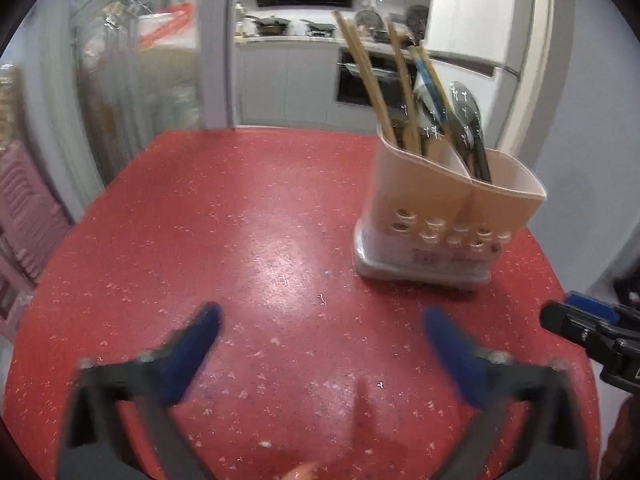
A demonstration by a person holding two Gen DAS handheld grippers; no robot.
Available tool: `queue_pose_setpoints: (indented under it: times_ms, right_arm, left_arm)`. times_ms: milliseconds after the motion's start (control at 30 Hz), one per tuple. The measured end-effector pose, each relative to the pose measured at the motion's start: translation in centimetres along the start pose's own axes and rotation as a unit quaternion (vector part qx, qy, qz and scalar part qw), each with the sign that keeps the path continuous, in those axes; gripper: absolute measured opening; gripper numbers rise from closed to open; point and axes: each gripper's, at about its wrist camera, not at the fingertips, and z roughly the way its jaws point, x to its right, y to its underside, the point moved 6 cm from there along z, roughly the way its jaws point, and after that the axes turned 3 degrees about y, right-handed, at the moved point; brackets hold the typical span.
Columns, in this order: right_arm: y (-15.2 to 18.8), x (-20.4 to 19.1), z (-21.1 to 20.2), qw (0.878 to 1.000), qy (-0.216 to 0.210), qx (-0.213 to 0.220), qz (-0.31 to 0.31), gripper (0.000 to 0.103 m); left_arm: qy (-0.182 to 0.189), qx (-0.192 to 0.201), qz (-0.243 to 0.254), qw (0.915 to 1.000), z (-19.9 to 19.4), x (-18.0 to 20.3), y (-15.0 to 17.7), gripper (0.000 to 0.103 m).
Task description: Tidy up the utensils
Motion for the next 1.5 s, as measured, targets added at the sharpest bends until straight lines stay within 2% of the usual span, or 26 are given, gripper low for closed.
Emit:
queue_pose_setpoints:
  times_ms: [67,300,333,367,400,567,700,900,1200,1500]
  right_arm:
    - [0.2,0.1,-0.1,1.0,0.006,0.0,0.003,0.08]
    - [0.6,0.5,-0.6,0.998,0.053,0.021,-0.001,0.084]
    - [0.6,0.5,-0.8,0.998,0.06,0.03,-0.001,0.088]
    - [0.5,0.6,-1.1,0.997,0.064,0.04,0.0,0.099]
    - [0.5,0.7,-1.3,0.997,0.066,0.05,0.002,0.103]
    - [0.2,1.0,-2.7,0.99,0.084,0.113,0.009,0.103]
    - [-0.1,0.6,-3.4,0.985,0.099,0.138,-0.003,0.103]
    - [-0.4,0.3,-4.1,0.98,0.1,0.173,-0.011,0.103]
    - [-0.8,-0.2,-4.1,0.974,0.109,0.195,-0.026,0.103]
    - [-0.9,0.0,-4.1,0.973,0.111,0.199,-0.026,0.103]
  left_arm:
    - [0.001,0.005,0.01,0.9999,-0.6,0.1,-0.3,0.103]
    - [-0.011,0.016,0.025,0.9995,-2.1,0.6,-1.2,0.103]
    - [-0.012,0.019,0.026,0.9994,-2.3,0.7,-1.1,0.103]
    - [-0.013,0.021,0.026,0.9994,-2.6,0.7,-1.2,0.103]
    - [-0.014,0.023,0.025,0.9993,-2.8,0.7,-1.3,0.103]
    - [-0.021,0.032,0.029,0.9988,-3.1,0.7,-1.2,0.103]
    - [-0.004,0.044,0.032,0.9985,-2.8,0.6,-0.5,0.103]
    - [0.012,0.101,0.034,0.9943,-4.0,1.3,-1.2,0.103]
    - [0.015,0.103,0.017,0.9944,-3.2,0.9,-1.5,0.103]
    - [0.016,0.101,0.022,0.9946,-2.9,1.2,-1.4,0.103]
